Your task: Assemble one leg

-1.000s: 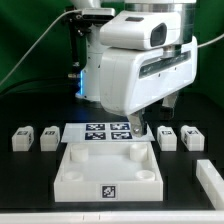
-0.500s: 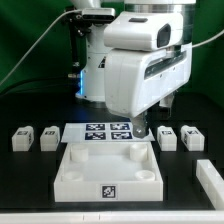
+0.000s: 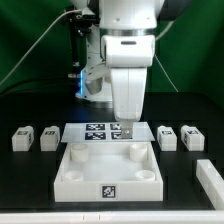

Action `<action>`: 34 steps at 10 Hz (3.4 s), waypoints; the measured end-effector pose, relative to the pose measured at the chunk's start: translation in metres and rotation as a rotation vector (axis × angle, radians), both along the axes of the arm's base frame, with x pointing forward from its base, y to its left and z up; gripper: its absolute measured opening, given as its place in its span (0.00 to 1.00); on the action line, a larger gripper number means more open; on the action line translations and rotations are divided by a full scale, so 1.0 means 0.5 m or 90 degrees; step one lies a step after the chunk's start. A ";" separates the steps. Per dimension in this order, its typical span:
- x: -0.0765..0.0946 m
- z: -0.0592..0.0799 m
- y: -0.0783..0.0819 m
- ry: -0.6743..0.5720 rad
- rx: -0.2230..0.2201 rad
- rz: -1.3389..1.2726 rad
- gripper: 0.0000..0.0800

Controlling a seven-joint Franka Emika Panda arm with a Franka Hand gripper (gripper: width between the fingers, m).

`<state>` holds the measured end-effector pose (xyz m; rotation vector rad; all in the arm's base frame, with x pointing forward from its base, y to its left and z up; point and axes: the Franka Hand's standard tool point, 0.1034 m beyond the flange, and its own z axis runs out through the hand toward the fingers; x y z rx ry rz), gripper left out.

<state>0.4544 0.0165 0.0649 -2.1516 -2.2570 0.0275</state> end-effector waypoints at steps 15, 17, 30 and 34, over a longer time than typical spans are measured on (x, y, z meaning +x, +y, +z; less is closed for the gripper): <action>-0.070 -0.102 -0.035 0.032 0.013 -0.036 0.08; -0.070 -0.102 -0.035 0.031 0.013 -0.036 0.08; 0.071 -0.102 0.103 -0.010 0.036 -0.053 0.08; 0.070 -0.103 0.102 -0.005 0.035 -0.057 0.08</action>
Offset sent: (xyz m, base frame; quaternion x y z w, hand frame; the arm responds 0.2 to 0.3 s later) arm -0.0091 -0.0130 -0.0317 0.0133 0.0202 0.0091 0.9997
